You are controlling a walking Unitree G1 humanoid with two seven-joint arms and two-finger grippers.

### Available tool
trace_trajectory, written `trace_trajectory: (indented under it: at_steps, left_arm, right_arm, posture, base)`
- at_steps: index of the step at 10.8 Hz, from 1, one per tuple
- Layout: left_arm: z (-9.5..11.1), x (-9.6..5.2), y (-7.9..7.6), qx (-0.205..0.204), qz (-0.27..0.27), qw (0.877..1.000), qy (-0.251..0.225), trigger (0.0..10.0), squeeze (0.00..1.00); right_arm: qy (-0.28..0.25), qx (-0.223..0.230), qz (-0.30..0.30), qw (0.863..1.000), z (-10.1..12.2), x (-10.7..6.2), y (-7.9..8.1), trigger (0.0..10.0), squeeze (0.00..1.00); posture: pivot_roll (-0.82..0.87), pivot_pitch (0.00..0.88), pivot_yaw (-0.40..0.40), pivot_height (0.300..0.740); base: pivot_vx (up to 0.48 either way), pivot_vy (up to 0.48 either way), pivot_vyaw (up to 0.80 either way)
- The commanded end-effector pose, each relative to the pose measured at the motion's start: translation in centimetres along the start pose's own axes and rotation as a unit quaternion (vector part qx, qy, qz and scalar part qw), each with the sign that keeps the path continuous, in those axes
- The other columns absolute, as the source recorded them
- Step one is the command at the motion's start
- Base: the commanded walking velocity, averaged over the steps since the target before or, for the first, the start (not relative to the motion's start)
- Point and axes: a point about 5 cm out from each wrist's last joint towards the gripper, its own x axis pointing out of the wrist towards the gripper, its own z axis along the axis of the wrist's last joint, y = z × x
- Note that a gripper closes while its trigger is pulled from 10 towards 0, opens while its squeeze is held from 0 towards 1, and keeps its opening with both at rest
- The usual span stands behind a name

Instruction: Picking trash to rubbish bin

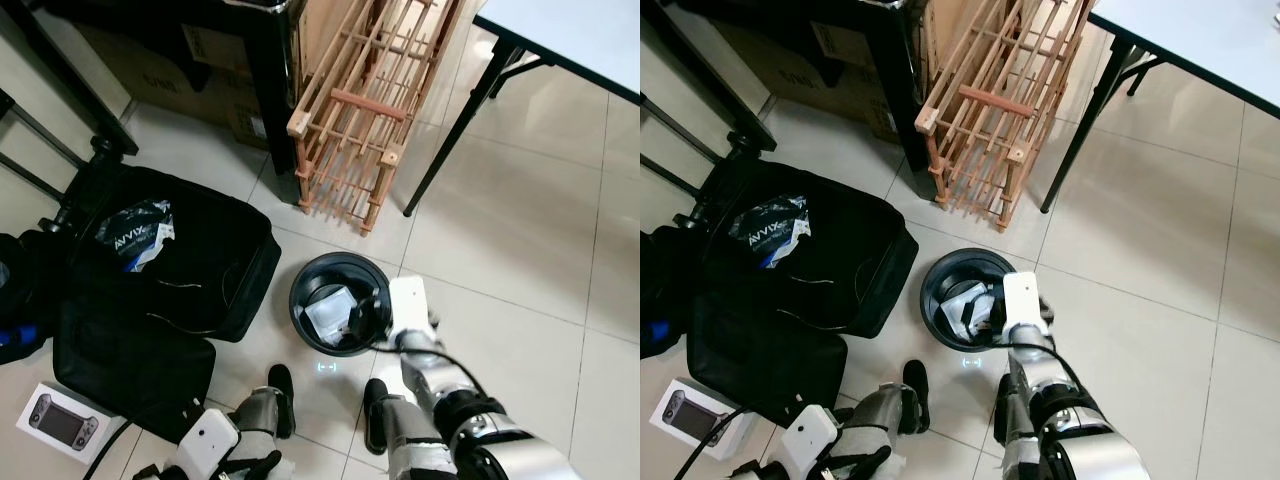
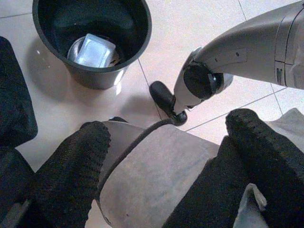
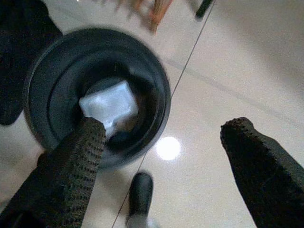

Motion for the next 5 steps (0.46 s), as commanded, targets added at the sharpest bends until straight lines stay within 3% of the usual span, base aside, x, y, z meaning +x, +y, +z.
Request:
trace_trajectory:
  at_steps: [1, 2, 3, 4, 5]
  left_arm:
    - [-1.4, -0.1, -1.1, -0.016, 0.000, 0.999, 0.037, 10.0, 0.00]
    - [0.8, 1.0, 1.0, -0.011, 0.010, 1.000, 0.014, 10.0, 0.00]
    - [1.0, 1.2, 2.5, -0.010, 0.021, 1.000, 0.010, 10.0, 0.00]
    - [2.2, 2.6, 2.2, -0.008, 0.035, 0.999, -0.022, 10.0, 0.00]
    - [3.6, 3.1, 2.7, -0.004, 0.053, 0.998, -0.042, 10.0, 0.00]
  right_arm:
    - [0.000, -0.005, 0.000, 1.000, -1.0, -0.4, 0.0, 10.0, 0.00]
    - [-0.036, -0.007, -0.013, 0.999, 0.0, -0.4, -0.8, 10.0, 0.00]
    - [-0.055, -0.013, -0.022, 0.998, 0.6, -0.4, -1.4, 10.0, 0.00]
    - [-0.081, -0.011, -0.035, 0.996, 1.4, -0.6, -2.2, 10.0, 0.00]
    - [-0.096, -0.009, -0.044, 0.994, 1.8, -0.8, -2.7, 10.0, 0.00]
  posture:
    - [0.20, 0.361, 0.019, 0.740]
    - [0.18, 0.329, 0.013, 0.740]
    - [0.17, 0.307, 0.010, 0.740]
    - [0.16, 0.272, 0.007, 0.740]
    - [0.15, 0.250, 0.004, 0.740]
  base:
    - [0.000, 0.000, 0.00]
    - [0.000, 0.000, 0.00]
    - [0.000, 0.000, 0.00]
    - [0.000, 0.000, 0.00]
    - [0.000, 0.000, 0.00]
